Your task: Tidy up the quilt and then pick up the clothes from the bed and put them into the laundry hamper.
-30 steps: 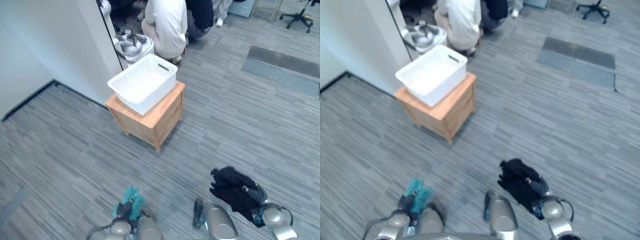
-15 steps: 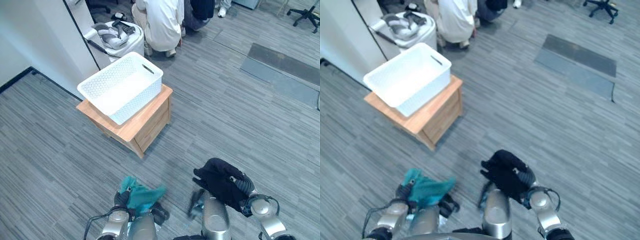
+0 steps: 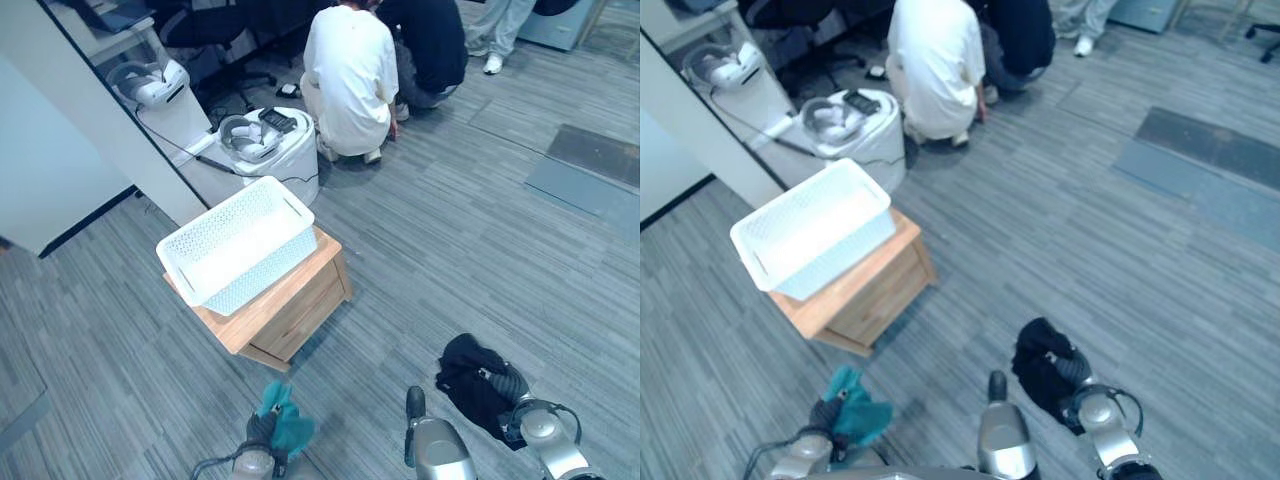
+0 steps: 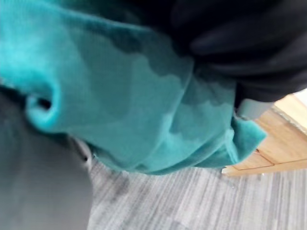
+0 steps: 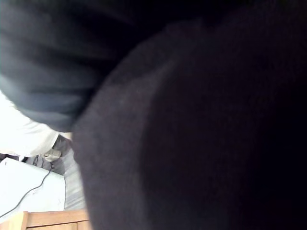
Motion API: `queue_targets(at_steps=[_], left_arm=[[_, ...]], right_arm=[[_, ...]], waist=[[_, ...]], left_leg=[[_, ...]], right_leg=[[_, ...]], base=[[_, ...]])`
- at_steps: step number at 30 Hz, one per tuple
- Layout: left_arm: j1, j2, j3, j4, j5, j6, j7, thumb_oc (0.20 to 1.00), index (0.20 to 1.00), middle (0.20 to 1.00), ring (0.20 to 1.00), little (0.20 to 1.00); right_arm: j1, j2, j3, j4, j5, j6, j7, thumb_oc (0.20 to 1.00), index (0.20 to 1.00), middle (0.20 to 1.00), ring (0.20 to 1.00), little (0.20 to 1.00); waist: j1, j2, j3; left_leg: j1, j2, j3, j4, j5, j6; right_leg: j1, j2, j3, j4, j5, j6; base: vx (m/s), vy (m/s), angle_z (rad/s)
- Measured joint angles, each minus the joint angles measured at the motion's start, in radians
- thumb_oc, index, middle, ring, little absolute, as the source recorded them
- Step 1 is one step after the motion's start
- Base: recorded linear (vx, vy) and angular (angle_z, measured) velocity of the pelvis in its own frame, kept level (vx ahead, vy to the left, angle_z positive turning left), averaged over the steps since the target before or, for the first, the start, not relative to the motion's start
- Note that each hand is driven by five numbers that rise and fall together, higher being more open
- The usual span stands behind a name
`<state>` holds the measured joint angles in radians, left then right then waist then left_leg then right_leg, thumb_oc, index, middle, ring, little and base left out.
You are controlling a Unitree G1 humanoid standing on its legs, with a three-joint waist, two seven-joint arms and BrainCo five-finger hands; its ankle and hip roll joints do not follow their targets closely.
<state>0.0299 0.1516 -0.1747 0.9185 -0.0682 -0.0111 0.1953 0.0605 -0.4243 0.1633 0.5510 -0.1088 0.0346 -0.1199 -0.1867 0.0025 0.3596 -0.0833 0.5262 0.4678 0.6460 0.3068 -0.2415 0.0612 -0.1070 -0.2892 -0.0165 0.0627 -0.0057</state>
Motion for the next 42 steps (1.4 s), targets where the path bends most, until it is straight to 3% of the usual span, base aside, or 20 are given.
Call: queue_targets(at_steps=[2,3,5,7,9,13,14,15,18,20,21,22,23,27,28,30,34,37,39,42], left_arm=[[0.004,0.003,0.015,-0.038,-0.001,-0.018,0.000,0.200,0.200,0.200,0.200,0.200],[0.000,0.003,0.011,-0.043,-0.004,-0.025,-0.001,0.200,0.200,0.200,0.200,0.200],[0.007,0.007,0.023,-0.054,-0.006,-0.023,-0.003,0.200,0.200,0.200,0.200,0.200],[0.009,0.007,0.025,-0.046,-0.011,-0.014,-0.008,0.200,0.200,0.200,0.200,0.200],[0.011,0.004,0.021,-0.034,-0.009,-0.001,-0.017,0.200,0.200,0.200,0.200,0.200],[0.015,0.030,0.018,-0.029,-0.008,0.018,-0.034,0.200,0.200,0.200,0.200,0.200],[-0.011,0.027,-0.037,-0.024,-0.014,0.024,-0.027,0.200,0.200,0.200,0.200,0.200],[-0.019,0.045,-0.061,-0.025,-0.016,0.022,-0.027,0.200,0.200,0.200,0.200,0.200],[-0.085,0.076,-0.064,-0.037,-0.018,0.011,-0.024,0.200,0.200,0.200,0.200,0.200],[-0.124,0.088,-0.075,-0.043,-0.016,0.013,-0.024,0.200,0.200,0.200,0.200,0.200],[-0.143,0.093,-0.081,-0.030,-0.002,0.013,-0.022,0.200,0.200,0.200,0.200,0.200],[-0.143,0.108,-0.083,-0.033,0.005,0.009,-0.024,0.200,0.200,0.200,0.200,0.200],[-0.125,0.093,-0.079,-0.030,0.005,0.010,-0.023,0.200,0.200,0.200,0.200,0.200],[0.005,0.051,-0.055,-0.027,0.006,0.012,-0.026,0.200,0.200,0.200,0.200,0.200],[0.026,0.050,-0.053,-0.013,0.006,0.014,-0.024,0.200,0.200,0.200,0.200,0.200],[0.042,0.040,-0.057,-0.015,0.010,0.012,-0.036,0.200,0.200,0.200,0.200,0.200],[0.034,0.032,-0.059,-0.020,0.012,0.012,-0.041,0.200,0.200,0.200,0.200,0.200],[0.016,0.026,-0.065,-0.038,0.011,0.007,-0.043,0.200,0.200,0.200,0.200,0.200],[-0.020,0.021,-0.065,-0.035,0.010,0.003,-0.041,0.200,0.200,0.200,0.200,0.200],[-0.061,0.002,-0.095,-0.036,0.002,-0.001,-0.039,0.200,0.200,0.200,0.200,0.200]], right_arm=[[-0.014,-0.005,0.010,-0.006,-0.001,0.009,0.000,0.200,0.200,0.200,0.200,0.200],[-0.023,-0.008,0.019,0.005,-0.005,0.010,0.005,0.200,0.200,0.200,0.200,0.200],[-0.054,-0.002,0.037,0.018,-0.011,0.009,0.012,0.200,0.200,0.200,0.200,0.200],[-0.050,0.007,0.053,0.019,-0.011,0.004,0.015,0.200,0.200,0.200,0.200,0.200],[0.006,0.009,0.047,0.040,-0.011,0.002,0.014,0.200,0.200,0.200,0.200,0.200],[0.042,0.033,0.043,0.044,-0.016,0.005,0.016,0.200,0.200,0.200,0.200,0.200],[0.026,-0.005,0.091,-0.006,-0.042,0.004,0.015,0.200,0.200,0.200,0.200,0.200],[0.033,0.003,0.104,-0.042,-0.047,0.005,0.015,0.200,0.200,0.200,0.200,0.200],[0.047,0.008,0.120,-0.154,-0.048,-0.005,0.013,0.200,0.200,0.200,0.200,0.200],[0.044,-0.005,0.117,-0.219,-0.051,-0.007,0.010,0.200,0.200,0.200,0.200,0.200],[0.042,-0.027,0.113,-0.246,-0.061,-0.015,0.008,0.200,0.200,0.200,0.200,0.200],[0.061,-0.027,0.076,-0.292,-0.071,-0.018,0.006,0.200,0.200,0.200,0.200,0.200],[0.057,-0.058,0.045,-0.326,-0.079,-0.027,-0.003,0.200,0.200,0.200,0.200,0.200],[0.005,-0.110,-0.051,-0.449,-0.092,-0.048,-0.013,0.200,0.200,0.200,0.200,0.200],[0.013,-0.132,-0.092,-0.505,-0.110,-0.072,-0.028,0.200,0.200,0.200,0.200,0.200],[0.008,-0.189,-0.124,-0.518,-0.128,-0.079,-0.050,0.200,0.200,0.200,0.200,0.200],[-0.004,-0.260,-0.149,-0.587,-0.130,-0.077,-0.052,0.200,0.200,0.200,0.200,0.200],[-0.051,-0.335,-0.157,-0.640,-0.129,-0.079,-0.053,0.200,0.200,0.200,0.200,0.200],[-0.129,-0.381,-0.145,-0.653,-0.129,-0.083,-0.053,0.200,0.200,0.200,0.200,0.200],[-0.200,-0.389,-0.128,-0.653,-0.129,-0.084,-0.053,0.200,0.200,0.200,0.200,0.200]], waist=[[0.008,-0.017,0.002],[0.036,-0.024,0.004],[0.059,0.005,0.001],[0.056,0.016,0.005],[-0.018,0.017,-0.004],[-0.017,-0.041,-0.036],[-0.030,-0.012,-0.002],[-0.044,-0.024,-0.007],[-0.092,-0.038,-0.012],[-0.112,-0.025,-0.013],[-0.123,-0.027,-0.013],[-0.137,-0.067,-0.018],[-0.157,-0.065,-0.013],[-0.140,-0.012,-0.031],[-0.141,-0.007,-0.036],[-0.158,-0.003,-0.045],[-0.161,0.003,-0.044],[-0.157,-0.002,-0.039],[-0.158,0.010,-0.018],[-0.173,0.016,-0.010]], left_leg=[[-0.095,-0.061,0.000,0.003,-0.167,-0.007],[-0.093,-0.110,0.063,-0.131,-0.208,0.010],[-0.071,-0.145,0.178,-0.431,-0.199,0.032],[-0.049,-0.176,0.247,-0.574,-0.155,0.064],[-0.032,-0.161,0.438,-0.737,-0.163,0.057],[0.038,-0.212,0.354,-0.588,-0.170,0.131],[0.041,-0.201,0.344,-0.478,-0.219,0.259],[0.054,-0.236,0.334,-0.502,-0.227,0.269],[0.071,-0.360,0.302,-0.630,-0.222,0.287],[0.063,-0.414,0.209,-0.681,-0.233,0.277],[0.068,-0.421,0.200,-0.663,-0.294,0.218],[0.076,-0.430,0.205,-0.592,-0.281,0.276],[0.123,-0.444,0.188,-0.599,-0.292,0.290],[0.233,-0.446,0.260,-0.677,-0.307,0.250],[0.250,-0.444,0.263,-0.681,-0.303,0.242],[0.286,-0.424,0.259,-0.687,-0.293,0.215],[0.295,-0.379,0.246,-0.641,-0.280,0.168],[0.259,-0.343,0.152,-0.561,-0.327,0.091],[0.240,-0.317,0.087,-0.604,-0.292,0.084],[0.275,-0.273,0.181,-0.674,-0.283,0.084]], right_leg=[[0.032,-0.004,0.004,-0.031,0.002,-0.009],[0.032,-0.004,0.021,-0.037,0.002,-0.008],[0.063,0.049,0.009,-0.072,0.000,-0.021],[0.104,0.065,-0.022,-0.072,-0.011,-0.032],[0.190,0.097,-0.119,-0.073,-0.080,0.011],[0.211,-0.010,-0.083,0.035,-0.140,0.105],[-0.005,-0.119,-0.018,0.580,-0.157,0.133],[-0.140,-0.165,0.058,0.785,-0.158,0.136],[-0.300,-0.166,0.108,0.680,-0.209,0.131],[-0.296,-0.022,0.174,0.413,-0.232,0.107],[-0.267,0.077,0.257,0.232,-0.228,0.091],[-0.234,0.066,0.255,0.164,-0.221,0.098],[-0.207,0.047,0.229,0.184,-0.149,0.066],[-0.123,0.030,0.178,0.107,-0.064,0.072],[-0.082,0.036,0.169,0.041,0.003,0.068],[0.002,0.070,0.164,-0.066,0.079,0.020],[0.014,0.101,0.186,-0.065,0.089,0.005],[0.031,0.090,0.212,-0.065,0.075,-0.015],[0.024,0.090,0.212,-0.066,0.067,-0.022],[0.027,0.071,0.175,-0.071,0.047,-0.005]], base=[[0.30,-0.035,0.34],[0.25,0.029,0.03],[0.26,0.058,-0.24],[0.57,0.109,0.18],[0.72,0.155,0.71],[0.58,0.236,-0.11],[0.23,0.085,-0.37],[0.15,0.036,0.22],[0.32,-0.109,0.92],[0.37,-0.147,1.40],[0.22,-0.039,1.79],[0.19,-0.072,1.75],[0.06,-0.044,1.13],[0.13,-0.134,-0.37],[0.11,-0.161,-0.35],[0.08,-0.212,-0.15],[0.00,-0.154,-0.26],[-0.09,-0.095,-0.20],[-0.04,0.014,-0.05],[0.04,0.099,0.26]])
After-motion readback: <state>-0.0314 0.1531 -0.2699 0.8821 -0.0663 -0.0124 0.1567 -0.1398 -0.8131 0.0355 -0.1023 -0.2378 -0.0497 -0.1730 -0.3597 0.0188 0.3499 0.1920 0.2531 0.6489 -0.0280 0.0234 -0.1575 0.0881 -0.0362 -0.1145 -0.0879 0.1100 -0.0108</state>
